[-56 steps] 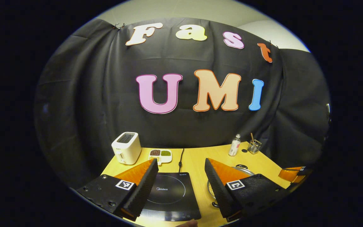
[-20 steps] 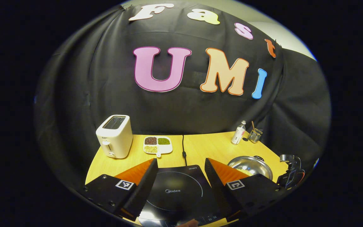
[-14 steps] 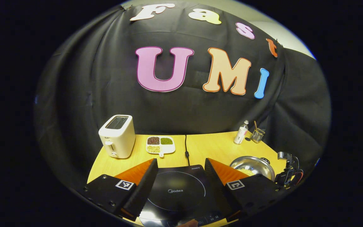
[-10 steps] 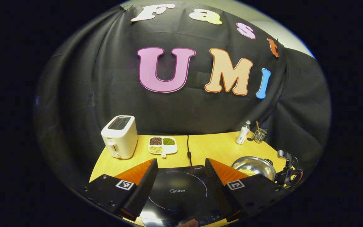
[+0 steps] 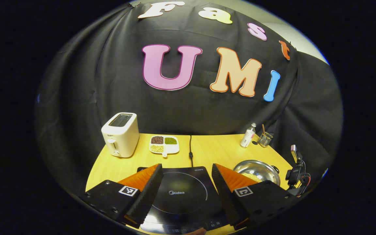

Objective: First push the handle of the pot to place it horizontally, then grasp the pot with both hands and set it on the induction cooktop.

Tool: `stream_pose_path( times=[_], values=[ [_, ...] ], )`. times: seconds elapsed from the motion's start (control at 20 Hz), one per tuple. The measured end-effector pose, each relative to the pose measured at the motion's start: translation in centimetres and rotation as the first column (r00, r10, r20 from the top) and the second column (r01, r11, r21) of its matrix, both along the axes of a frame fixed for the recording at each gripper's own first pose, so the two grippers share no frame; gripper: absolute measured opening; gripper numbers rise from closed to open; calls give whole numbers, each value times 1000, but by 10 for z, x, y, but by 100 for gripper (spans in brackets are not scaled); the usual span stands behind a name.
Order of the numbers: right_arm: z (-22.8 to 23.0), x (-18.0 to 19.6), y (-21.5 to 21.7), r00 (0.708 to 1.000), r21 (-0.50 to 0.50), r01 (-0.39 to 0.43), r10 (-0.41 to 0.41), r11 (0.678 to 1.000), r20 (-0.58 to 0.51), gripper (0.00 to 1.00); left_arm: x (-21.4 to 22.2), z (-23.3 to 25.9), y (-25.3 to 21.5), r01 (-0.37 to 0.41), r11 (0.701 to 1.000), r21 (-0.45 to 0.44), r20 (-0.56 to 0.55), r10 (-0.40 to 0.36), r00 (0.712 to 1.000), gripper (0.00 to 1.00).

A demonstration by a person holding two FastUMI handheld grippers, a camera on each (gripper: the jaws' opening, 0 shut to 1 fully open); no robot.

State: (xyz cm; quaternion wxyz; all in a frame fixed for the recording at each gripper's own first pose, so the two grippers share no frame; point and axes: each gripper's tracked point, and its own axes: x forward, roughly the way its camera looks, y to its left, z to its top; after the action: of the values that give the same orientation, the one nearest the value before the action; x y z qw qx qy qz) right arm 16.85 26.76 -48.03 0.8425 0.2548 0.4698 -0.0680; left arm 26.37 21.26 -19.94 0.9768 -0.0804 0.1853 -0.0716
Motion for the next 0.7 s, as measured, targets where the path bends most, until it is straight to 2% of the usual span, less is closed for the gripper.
stream_pose_path(
  times=[0.1,0.25,0.35,0.45,0.5,0.55,0.6,0.65,0.7],
  values=[
    [13,7,-27,999,-11,20,-20,1000,41,2,-5,-10,-13,15,1000,-18,-35,-16,999,89],
    [24,13,-87,997,-106,41,-33,994,74,0,-11,-18,-35,13,999,-47,-84,-17,996,89],
    [28,18,-127,996,-165,34,-19,986,90,2,-15,-28,-53,2,998,-59,-125,-10,992,90],
    [37,23,-157,995,-191,12,7,981,101,0,-18,-36,-73,-17,998,-66,-166,6,986,90],
    [40,27,-171,994,-206,-6,28,979,105,15,-18,-40,-83,-27,997,-71,-184,14,983,90],
    [42,31,-183,993,-221,-32,57,975,107,12,-18,-45,-96,-28,997,-68,-202,13,979,90],
    [42,36,-196,991,-248,-64,91,967,99,17,-16,-50,-105,-32,997,-64,-209,18,978,90],
    [40,40,-209,987,-286,-97,128,953,92,28,-15,-58,-113,-40,997,-63,-234,24,972,90],
    [39,46,-222,982,-326,-129,167,936,90,38,-14,-66,-120,-50,996,-68,-257,31,966,95]
  ],
)
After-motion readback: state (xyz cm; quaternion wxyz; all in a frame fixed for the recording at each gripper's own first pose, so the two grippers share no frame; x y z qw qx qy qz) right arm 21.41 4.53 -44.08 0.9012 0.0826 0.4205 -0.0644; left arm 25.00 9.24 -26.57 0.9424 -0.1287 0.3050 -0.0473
